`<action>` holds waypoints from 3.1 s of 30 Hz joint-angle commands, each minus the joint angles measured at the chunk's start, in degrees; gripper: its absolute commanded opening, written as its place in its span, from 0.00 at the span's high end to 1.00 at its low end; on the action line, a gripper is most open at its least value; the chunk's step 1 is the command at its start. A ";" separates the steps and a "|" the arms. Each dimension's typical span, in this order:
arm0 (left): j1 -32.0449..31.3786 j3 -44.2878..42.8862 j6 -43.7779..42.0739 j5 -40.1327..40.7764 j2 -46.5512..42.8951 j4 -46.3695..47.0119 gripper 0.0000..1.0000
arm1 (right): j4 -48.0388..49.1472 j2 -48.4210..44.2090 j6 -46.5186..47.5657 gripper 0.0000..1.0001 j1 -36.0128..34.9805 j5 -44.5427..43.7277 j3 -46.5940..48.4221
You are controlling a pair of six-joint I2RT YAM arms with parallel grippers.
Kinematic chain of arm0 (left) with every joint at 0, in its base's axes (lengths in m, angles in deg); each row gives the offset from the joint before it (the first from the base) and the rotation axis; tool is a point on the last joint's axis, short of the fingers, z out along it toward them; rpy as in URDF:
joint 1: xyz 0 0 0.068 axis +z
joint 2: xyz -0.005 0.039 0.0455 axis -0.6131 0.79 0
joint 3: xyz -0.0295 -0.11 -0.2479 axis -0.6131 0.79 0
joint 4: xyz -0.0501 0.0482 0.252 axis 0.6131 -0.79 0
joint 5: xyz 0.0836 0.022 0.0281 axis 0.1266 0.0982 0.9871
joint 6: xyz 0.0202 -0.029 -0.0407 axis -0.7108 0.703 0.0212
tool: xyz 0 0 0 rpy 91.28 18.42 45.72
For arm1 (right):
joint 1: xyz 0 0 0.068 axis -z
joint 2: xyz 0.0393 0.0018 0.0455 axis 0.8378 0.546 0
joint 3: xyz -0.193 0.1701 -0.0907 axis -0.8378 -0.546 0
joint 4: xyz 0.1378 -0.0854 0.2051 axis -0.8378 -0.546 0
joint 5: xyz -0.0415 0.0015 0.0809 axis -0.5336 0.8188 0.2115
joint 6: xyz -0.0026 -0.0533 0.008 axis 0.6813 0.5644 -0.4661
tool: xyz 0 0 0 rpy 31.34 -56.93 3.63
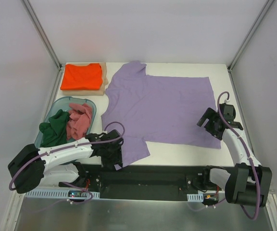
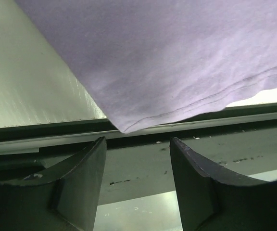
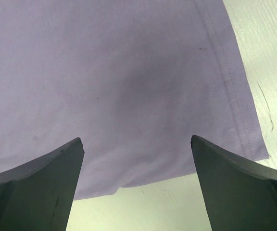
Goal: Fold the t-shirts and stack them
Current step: Grap the side of the flattened tshirt closest away from the robot with both arms
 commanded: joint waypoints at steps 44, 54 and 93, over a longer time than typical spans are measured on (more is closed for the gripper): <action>2.72 -3.51 -8.28 6.59 -5.65 16.71 1.00 | -8.16 -21.58 -12.91 0.03 8.72 -8.80 -14.88; 4.83 -3.77 -11.54 6.59 -7.93 18.99 1.00 | -1.49 -21.85 -17.58 0.22 9.60 -9.51 -20.85; 12.47 -8.08 -14.96 4.21 -8.29 20.93 1.00 | 7.22 -17.54 -7.30 0.99 9.69 2.51 -18.22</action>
